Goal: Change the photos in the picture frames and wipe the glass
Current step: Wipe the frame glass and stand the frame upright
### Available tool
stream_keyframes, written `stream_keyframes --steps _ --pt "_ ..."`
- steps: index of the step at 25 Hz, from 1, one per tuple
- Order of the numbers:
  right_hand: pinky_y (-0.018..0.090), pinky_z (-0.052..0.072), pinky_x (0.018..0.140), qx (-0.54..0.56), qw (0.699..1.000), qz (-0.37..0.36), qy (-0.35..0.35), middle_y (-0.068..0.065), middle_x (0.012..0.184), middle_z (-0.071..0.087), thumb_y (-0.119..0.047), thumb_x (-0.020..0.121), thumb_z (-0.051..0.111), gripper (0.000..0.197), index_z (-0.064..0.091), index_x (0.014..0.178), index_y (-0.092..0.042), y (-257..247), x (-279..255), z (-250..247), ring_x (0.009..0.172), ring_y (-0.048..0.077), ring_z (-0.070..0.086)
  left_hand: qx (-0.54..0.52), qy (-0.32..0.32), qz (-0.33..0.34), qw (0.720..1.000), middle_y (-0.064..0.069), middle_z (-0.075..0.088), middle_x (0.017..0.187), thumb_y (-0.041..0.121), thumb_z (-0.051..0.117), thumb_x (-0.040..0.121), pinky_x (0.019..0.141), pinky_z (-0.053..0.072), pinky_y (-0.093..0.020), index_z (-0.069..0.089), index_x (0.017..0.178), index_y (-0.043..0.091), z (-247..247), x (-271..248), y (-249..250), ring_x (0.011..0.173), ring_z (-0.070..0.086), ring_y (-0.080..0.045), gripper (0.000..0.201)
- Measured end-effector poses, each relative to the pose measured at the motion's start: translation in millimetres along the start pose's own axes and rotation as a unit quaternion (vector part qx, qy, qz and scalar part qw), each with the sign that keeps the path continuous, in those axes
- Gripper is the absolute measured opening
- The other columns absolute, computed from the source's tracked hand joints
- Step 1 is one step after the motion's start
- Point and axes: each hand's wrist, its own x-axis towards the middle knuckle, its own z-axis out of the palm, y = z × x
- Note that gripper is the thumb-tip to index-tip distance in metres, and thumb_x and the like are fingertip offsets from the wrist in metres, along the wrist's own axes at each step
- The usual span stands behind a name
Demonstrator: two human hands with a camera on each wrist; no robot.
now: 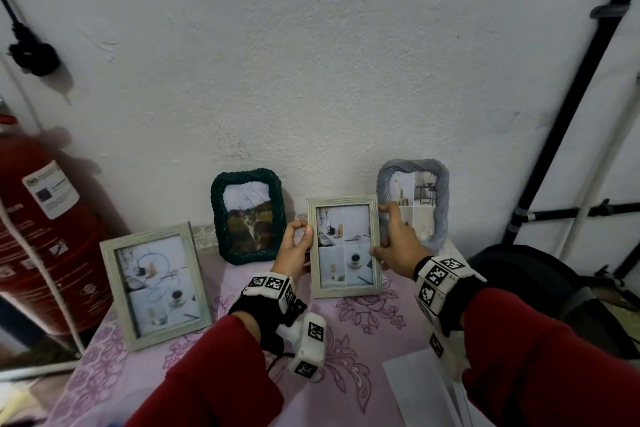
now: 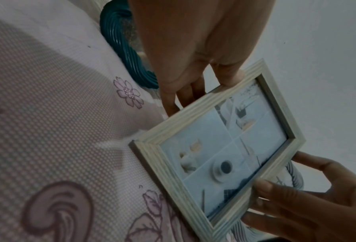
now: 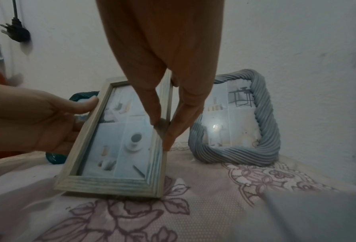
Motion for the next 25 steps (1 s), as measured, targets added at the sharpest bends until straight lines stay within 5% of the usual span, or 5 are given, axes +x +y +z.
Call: stream_keyframes --steps 6,11,17,21,25 --pt "0.048 0.054 0.077 0.001 1.0 0.011 0.008 0.012 0.075 0.058 0.004 0.078 0.064 0.068 0.027 0.133 -0.011 -1.3 -4.8 0.1 0.072 0.025 0.058 0.063 0.012 0.015 0.998 -0.007 0.056 0.103 0.023 0.044 0.097 0.085 0.044 -0.037 0.046 0.107 0.017 0.0 -2.4 0.8 0.095 0.055 -0.021 0.012" --pt "0.03 0.045 0.077 -0.03 0.999 0.036 -0.013 0.023 0.106 0.062 -0.007 0.077 0.072 0.087 0.017 0.144 -0.013 -2.0 -8.8 -5.6 0.092 0.031 0.061 0.126 0.025 -0.032 0.991 -0.004 0.058 0.108 0.036 0.046 0.095 0.08 0.042 -0.036 0.04 0.125 0.019 -11.9 -9.8 0.5 0.097 0.057 -0.021 0.035" --pt "0.039 0.04 0.103 -0.032 0.997 0.037 0.053 0.025 0.133 0.04 -0.006 0.077 0.07 0.083 0.019 0.142 -0.01 -15.9 -17.8 -17.5 0.119 0.038 0.048 0.159 0.066 -0.004 0.985 -0.008 0.056 0.108 0.035 0.046 0.095 0.065 0.042 -0.027 0.044 0.122 0.011 -29.4 -20.3 14.2 0.092 0.053 -0.016 0.037" --pt "0.042 0.04 0.1 -0.063 0.986 -0.027 0.152 0.021 0.126 0.04 -0.002 0.079 0.059 0.061 0.034 0.134 -0.007 -39.3 -20.5 -23.1 0.113 0.035 0.047 0.201 0.09 0.081 0.972 -0.005 0.054 0.105 0.023 0.053 0.093 0.083 0.04 -0.025 0.051 0.117 0.005 -39.5 -29.9 32.3 0.095 0.051 -0.014 0.03" --pt "0.035 0.043 0.089 -0.052 0.981 -0.112 0.149 0.014 0.106 0.054 -0.001 0.082 0.055 0.034 0.057 0.115 -0.008 -71.2 -19.2 -19.3 0.102 0.027 0.052 0.244 0.101 0.144 0.954 -0.015 0.061 0.108 0.001 0.06 0.084 0.095 0.045 -0.036 0.057 0.108 0.001 -55.1 -38.8 65.9 0.1 0.057 -0.023 0.024"
